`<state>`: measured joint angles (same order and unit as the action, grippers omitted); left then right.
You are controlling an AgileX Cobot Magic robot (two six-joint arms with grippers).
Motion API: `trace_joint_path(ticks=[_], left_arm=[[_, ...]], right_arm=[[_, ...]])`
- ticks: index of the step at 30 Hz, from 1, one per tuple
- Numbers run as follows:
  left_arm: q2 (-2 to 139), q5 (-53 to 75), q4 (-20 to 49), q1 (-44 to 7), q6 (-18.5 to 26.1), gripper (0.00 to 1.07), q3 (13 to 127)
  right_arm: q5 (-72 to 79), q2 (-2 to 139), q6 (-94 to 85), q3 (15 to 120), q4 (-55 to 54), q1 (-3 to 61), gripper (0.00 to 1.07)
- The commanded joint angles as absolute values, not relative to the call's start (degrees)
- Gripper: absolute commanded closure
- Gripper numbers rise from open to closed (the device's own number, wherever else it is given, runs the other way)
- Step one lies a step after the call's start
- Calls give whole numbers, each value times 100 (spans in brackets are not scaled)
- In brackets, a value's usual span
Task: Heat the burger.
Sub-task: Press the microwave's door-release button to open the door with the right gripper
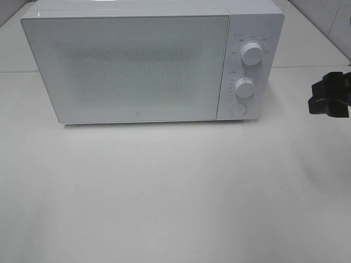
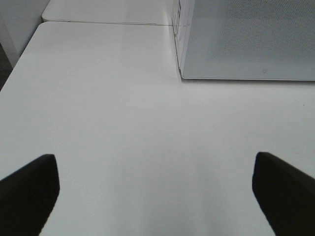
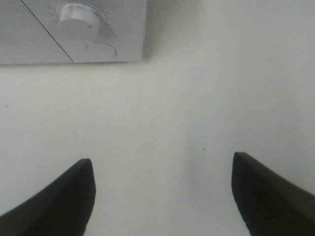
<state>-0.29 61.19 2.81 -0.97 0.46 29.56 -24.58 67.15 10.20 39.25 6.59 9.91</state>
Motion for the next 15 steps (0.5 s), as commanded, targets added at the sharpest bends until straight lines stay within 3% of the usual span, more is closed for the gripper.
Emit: trace_joint_path(ticks=[1, 10, 15], left_arm=[[-86, 6142, 292, -92, 0, 6, 2968], [-86, 6142, 292, -92, 0, 6, 2968], [-86, 6142, 292, -92, 0, 6, 2968]], right_arm=[[-2928, 6709, 481, 3971, 716, 665, 31], [-3810, 6497, 80, 3971, 808, 160, 31], [-4962, 5174, -52, 3724, 481, 160, 31]])
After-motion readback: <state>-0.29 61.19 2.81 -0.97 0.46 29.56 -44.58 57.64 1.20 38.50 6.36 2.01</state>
